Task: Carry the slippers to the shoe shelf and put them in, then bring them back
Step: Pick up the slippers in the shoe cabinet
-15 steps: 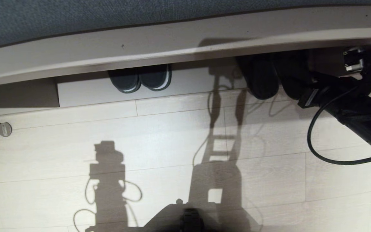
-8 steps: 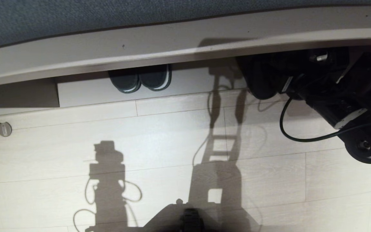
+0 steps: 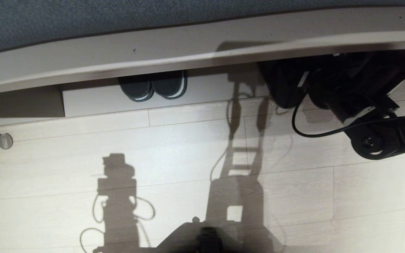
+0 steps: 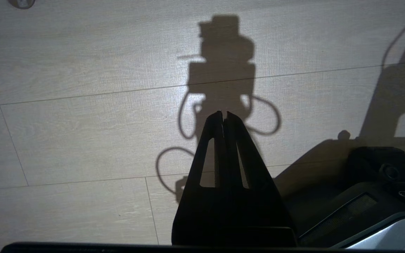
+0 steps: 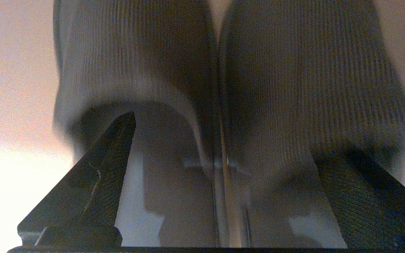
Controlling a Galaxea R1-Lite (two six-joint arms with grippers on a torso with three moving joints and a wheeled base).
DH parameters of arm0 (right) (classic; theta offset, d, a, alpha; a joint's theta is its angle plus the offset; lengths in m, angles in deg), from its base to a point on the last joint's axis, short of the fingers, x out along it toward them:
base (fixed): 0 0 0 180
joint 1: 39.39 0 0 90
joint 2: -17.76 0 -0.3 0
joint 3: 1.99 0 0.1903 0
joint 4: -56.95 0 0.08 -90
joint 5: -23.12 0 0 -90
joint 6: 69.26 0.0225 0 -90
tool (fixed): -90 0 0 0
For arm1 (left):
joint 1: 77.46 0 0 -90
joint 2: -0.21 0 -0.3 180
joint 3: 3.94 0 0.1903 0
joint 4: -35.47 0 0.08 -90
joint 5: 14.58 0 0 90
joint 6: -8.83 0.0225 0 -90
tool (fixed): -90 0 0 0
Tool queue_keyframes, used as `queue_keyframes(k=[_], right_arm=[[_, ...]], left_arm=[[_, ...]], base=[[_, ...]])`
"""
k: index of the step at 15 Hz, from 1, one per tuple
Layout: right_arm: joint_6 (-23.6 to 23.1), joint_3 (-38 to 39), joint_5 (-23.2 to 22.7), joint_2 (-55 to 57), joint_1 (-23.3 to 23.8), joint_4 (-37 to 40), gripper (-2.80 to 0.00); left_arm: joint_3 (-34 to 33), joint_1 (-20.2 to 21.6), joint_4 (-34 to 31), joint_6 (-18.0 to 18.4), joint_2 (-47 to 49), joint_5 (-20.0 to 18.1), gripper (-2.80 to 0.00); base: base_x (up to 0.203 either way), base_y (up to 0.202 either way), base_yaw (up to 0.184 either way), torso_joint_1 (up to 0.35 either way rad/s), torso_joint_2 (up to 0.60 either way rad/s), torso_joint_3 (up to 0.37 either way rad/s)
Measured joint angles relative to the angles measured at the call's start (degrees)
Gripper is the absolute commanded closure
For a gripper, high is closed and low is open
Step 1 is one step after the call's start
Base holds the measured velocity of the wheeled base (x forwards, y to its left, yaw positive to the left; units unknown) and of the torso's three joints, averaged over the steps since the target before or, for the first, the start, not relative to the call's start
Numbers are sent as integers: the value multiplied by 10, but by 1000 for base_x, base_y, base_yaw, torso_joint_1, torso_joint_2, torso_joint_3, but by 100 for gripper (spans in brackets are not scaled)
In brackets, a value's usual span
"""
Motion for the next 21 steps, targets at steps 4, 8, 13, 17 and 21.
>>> queue_keyframes(k=[4,8,13,17,21], right_arm=[[0,-90,-2,55,-1,-19,-280],[1,-154,-7,105,-1,-44,0],[-1,-195,-7,139,-7,-51,0],[-4,-154,-8,108,-12,-39,0],[-2,10,-7,0,-29,-2,0]], left_arm=[[0,0,0,0,0,0,0],[0,0,0,0,0,0,0],[0,0,0,0,0,0,0],[0,0,0,0,0,0,0],[0,0,0,0,0,0,0]], base=[[0,0,0,0,0,0],[0,0,0,0,0,0],[0,0,0,0,0,0],[0,0,0,0,0,0],[0,0,0,0,0,0]])
